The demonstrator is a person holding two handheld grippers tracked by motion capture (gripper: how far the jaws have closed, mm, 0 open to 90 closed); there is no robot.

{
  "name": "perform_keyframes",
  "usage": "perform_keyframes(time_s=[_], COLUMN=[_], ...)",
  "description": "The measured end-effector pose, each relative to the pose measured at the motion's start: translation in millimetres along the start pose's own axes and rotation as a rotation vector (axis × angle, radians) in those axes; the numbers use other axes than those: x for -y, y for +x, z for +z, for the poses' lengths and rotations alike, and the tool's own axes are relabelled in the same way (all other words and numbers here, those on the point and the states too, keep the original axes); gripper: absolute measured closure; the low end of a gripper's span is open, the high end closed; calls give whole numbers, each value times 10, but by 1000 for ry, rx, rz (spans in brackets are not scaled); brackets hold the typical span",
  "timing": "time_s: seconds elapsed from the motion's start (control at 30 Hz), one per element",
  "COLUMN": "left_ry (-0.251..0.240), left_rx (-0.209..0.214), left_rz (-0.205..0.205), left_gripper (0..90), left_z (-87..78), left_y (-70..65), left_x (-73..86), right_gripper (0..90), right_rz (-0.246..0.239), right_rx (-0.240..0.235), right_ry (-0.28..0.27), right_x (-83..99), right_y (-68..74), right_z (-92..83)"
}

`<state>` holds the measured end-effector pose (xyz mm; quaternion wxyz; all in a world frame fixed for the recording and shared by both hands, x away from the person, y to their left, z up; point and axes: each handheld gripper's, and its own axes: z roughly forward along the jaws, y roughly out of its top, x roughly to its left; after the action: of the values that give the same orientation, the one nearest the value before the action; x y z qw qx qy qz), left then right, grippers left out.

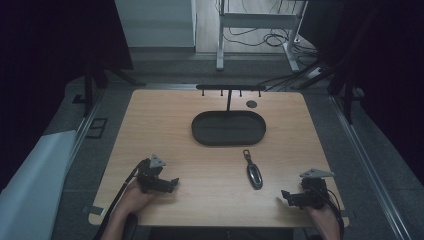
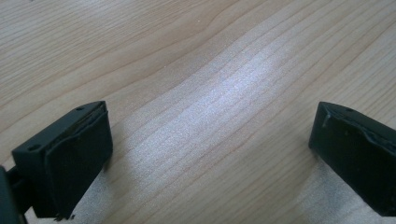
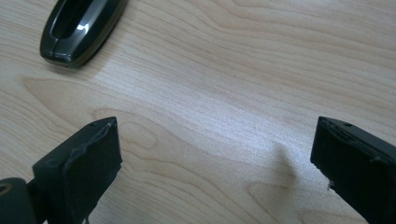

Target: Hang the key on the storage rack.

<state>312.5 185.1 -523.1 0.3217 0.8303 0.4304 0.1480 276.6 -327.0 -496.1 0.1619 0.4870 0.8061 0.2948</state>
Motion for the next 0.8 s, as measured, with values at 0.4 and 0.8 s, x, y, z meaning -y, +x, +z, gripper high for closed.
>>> perform_keyframes(time_s=[0.4,0.8], left_ry=[0,-1], left_rx=[0,0], left_rz=[0,0], left_gripper=[0,0], left_z=[0,0], left_y=[-1,-1], left_x=[0,1], right_gripper=[16,16], right_rz=[-6,-27], right_rx=[-36,-54], right_ry=[17,52], right_x=[-97,-218], right_y=[32,94], right_z=[7,35])
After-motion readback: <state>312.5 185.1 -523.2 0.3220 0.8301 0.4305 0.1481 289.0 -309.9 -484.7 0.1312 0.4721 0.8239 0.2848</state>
